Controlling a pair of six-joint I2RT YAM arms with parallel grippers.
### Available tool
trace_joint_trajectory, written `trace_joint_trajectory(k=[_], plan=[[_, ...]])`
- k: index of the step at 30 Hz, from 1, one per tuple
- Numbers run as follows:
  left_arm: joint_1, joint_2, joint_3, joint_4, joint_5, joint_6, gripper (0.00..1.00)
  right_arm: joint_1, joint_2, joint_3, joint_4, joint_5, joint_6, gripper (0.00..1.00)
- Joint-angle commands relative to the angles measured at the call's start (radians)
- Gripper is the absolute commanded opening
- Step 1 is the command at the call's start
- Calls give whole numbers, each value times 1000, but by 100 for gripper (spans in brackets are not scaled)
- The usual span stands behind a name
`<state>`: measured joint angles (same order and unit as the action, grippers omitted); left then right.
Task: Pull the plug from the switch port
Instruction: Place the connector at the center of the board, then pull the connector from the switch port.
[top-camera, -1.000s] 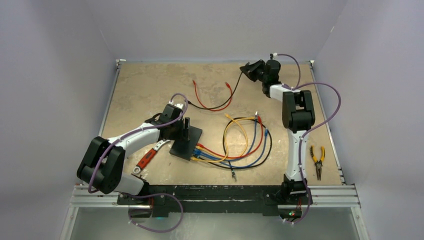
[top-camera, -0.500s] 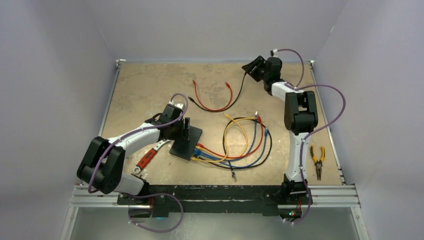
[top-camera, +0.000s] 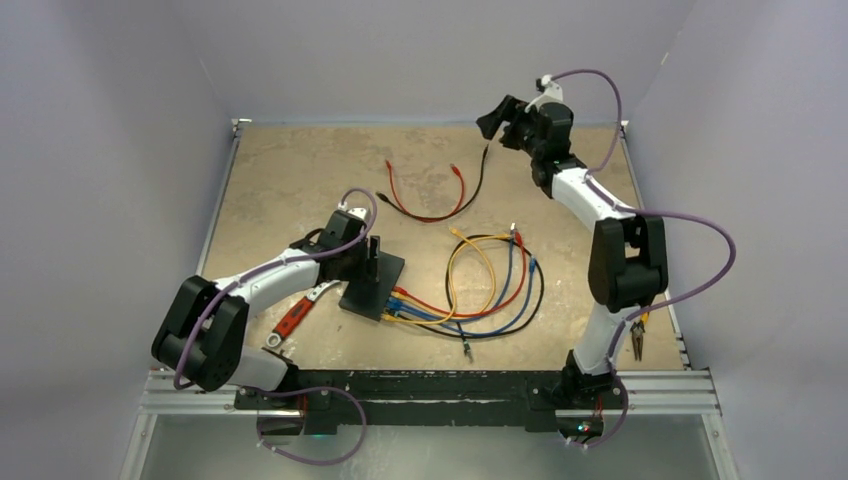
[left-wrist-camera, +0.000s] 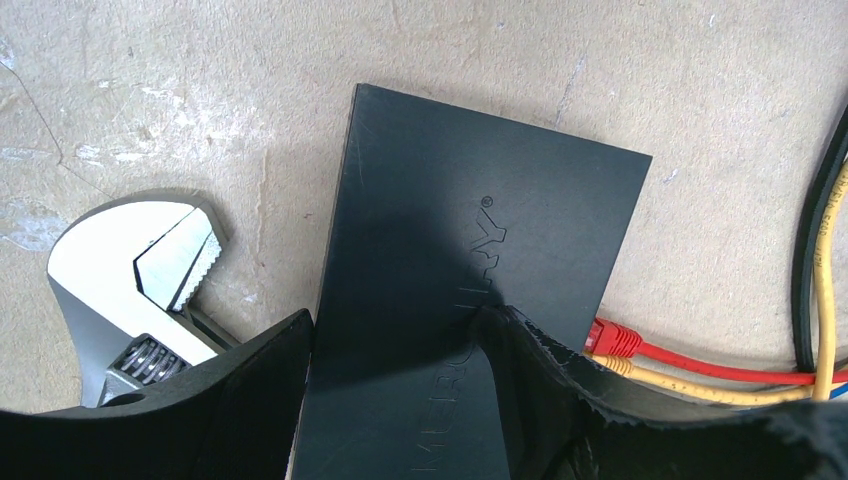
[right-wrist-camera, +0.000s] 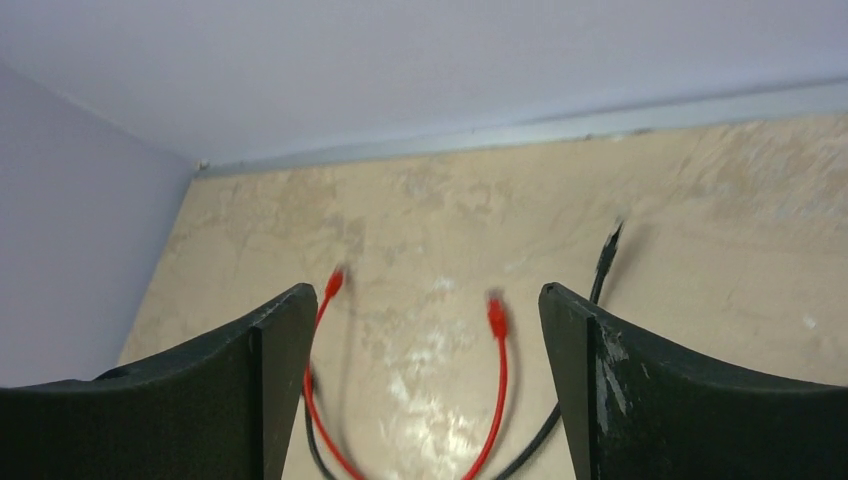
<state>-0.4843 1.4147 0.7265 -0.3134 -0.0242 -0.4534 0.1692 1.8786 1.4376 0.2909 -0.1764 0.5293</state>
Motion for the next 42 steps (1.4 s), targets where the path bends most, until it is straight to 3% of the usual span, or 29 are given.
trace_joint_trajectory(k=[1, 20, 32, 42], plan=[[-16, -14, -38, -36, 15, -7, 63, 48, -75, -106, -37, -52, -69, 85], [-2, -85, -57, -8, 70, -37, 68, 216, -302, -530, -37, -294, -95, 84], [53, -95, -65, -1, 127, -47, 71, 379, -251, -616, 17, -360, -54, 80], [75, -71, -106, 46, 195, -57, 70, 450, -66, -601, 117, -443, -26, 70]])
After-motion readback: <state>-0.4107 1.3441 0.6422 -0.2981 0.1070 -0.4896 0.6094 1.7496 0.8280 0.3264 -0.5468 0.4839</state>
